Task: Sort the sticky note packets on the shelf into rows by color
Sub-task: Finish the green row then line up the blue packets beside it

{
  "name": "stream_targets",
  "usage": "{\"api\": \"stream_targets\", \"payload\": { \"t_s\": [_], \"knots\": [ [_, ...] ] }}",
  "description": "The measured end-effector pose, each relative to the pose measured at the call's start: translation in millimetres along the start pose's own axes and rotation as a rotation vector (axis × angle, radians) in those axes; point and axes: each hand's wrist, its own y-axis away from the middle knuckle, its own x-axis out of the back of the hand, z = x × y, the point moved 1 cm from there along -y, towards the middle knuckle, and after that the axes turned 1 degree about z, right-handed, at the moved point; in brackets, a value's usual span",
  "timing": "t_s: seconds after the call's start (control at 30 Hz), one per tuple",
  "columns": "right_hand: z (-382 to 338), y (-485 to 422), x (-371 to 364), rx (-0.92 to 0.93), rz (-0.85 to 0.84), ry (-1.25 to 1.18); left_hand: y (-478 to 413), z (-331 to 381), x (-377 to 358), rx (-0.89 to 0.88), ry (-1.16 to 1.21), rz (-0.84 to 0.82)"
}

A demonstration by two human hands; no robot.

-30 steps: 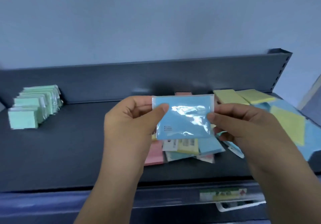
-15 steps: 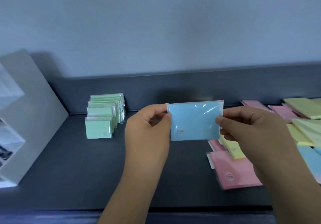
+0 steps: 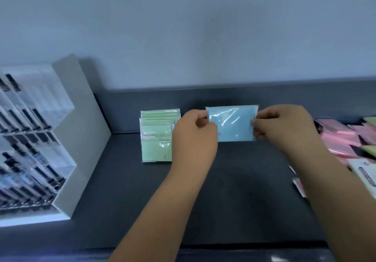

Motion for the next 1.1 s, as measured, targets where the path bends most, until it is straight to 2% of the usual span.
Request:
{"api": "stream_targets", "payload": {
  "t_s": [0.17,0.3,0.47,0.83,1.1],
  "knots": [
    [1.0,-34.0,-35.0,-0.081,0.05,0.058,-31.9,-8.0,5.3,-0.023,-0.243,-0.141],
    [1.6,-47.6,-55.4,-0.11,0.058,0.132,-50.4,-14.1,-1.1,-0.006,-0.369,-0.162],
    [1.3,-63.5,-73.1,-0.131,0.064,0.173,-68.3,-25.2,-11.8,0.064,-0.389,-0.211],
    [10.7,-86.1,-84.7,-0.133,0.012,0.22,-85.7,-28.4,-19.8,0.094,-0.449,-0.145],
    [14.5,-84.9,-84.1,-0.12,-0.021,0.189,-82.6,-23.5,-20.5,0.154,-0.442,-0.166]
  ]
}}
